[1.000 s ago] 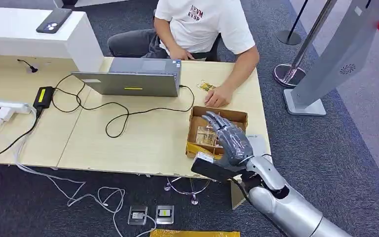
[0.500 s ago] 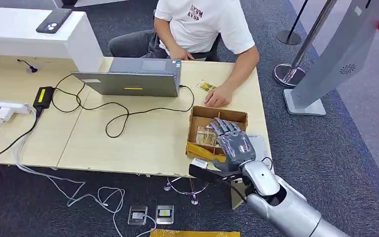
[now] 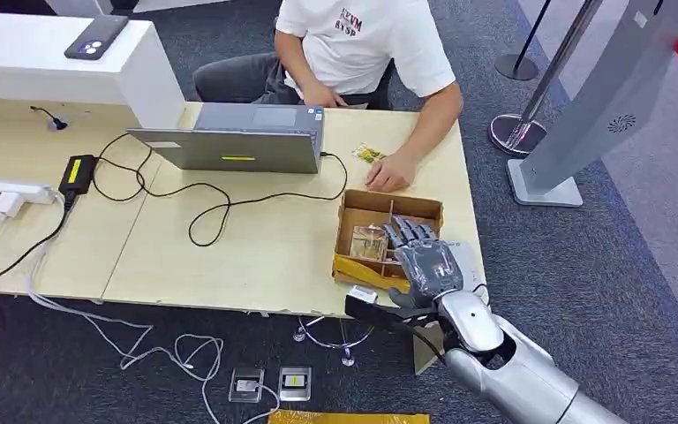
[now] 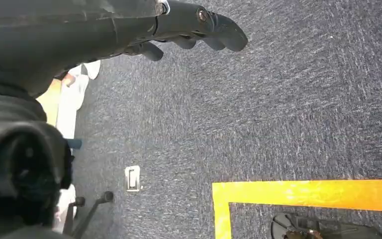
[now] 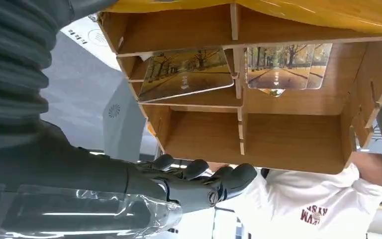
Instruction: Pass the card to the sensor for recognition and then transmit it.
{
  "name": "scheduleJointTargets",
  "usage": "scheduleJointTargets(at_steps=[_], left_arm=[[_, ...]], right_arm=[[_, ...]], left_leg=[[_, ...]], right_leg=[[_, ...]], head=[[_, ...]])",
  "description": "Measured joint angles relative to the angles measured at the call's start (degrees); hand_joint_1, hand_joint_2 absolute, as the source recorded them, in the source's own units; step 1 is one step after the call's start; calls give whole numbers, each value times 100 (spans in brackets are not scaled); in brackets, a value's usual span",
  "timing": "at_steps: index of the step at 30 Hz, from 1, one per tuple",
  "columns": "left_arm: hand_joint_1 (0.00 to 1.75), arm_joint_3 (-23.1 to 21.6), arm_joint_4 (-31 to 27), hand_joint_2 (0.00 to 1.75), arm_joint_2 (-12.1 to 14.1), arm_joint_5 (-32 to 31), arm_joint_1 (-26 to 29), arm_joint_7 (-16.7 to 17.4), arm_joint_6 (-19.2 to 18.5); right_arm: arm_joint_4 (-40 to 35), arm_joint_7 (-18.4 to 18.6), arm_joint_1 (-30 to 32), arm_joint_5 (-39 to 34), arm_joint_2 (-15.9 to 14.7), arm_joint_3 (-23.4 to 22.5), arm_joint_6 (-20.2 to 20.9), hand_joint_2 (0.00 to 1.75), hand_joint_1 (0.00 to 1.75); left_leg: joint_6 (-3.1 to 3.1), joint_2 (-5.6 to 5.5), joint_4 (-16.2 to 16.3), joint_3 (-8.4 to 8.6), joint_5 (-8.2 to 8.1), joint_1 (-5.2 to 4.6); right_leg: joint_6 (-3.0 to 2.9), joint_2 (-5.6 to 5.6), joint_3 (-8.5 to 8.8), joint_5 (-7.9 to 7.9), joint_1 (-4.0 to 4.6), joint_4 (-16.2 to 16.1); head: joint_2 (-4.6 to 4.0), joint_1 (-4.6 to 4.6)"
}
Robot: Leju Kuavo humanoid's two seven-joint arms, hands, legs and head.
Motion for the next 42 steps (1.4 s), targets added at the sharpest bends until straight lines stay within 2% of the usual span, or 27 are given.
scheduleJointTargets(at_steps=[13, 14, 15, 16, 17, 42], left_arm=[[0, 0, 0, 0, 2, 0, -1, 2, 0], [0, 0, 0, 0, 2, 0, -1, 0, 0], [0, 0, 0, 0, 2, 0, -1, 2, 0], [0, 0, 0, 0, 2, 0, -1, 2, 2], [0, 0, 0, 0, 2, 0, -1, 0, 2], [0, 13, 0, 0, 0, 0, -4, 0, 11]], right_arm=[[96, 52, 6, -15, -39, -9, 17, 175, 3], [101, 52, 6, -17, -44, -9, 17, 175, 45], [107, 52, 6, -17, -50, -9, 20, 175, 106], [114, 52, 6, -31, -50, -11, 20, 175, 159], [122, 52, 6, -37, -53, -13, 17, 175, 175], [411, -140, -29, -197, 46, -22, -182, 175, 175]], left_leg=[[0, 0, 0, 0, 0, 0], [0, 0, 0, 0, 0, 0], [0, 0, 0, 0, 0, 0], [0, 0, 0, 0, 0, 0], [0, 0, 0, 0, 0, 0], [0, -1, 0, -1, 0, 0]], right_leg=[[0, 0, -1, 0, 0, 0], [0, 0, 0, 0, 0, 0], [0, 0, 0, 0, 0, 0], [0, 0, 0, 0, 0, 0], [0, 0, 0, 0, 0, 0], [0, -1, 1, 0, 0, 1]], head=[[0, 0], [2, 0], [0, 0], [0, 0], [0, 0], [0, 0]])
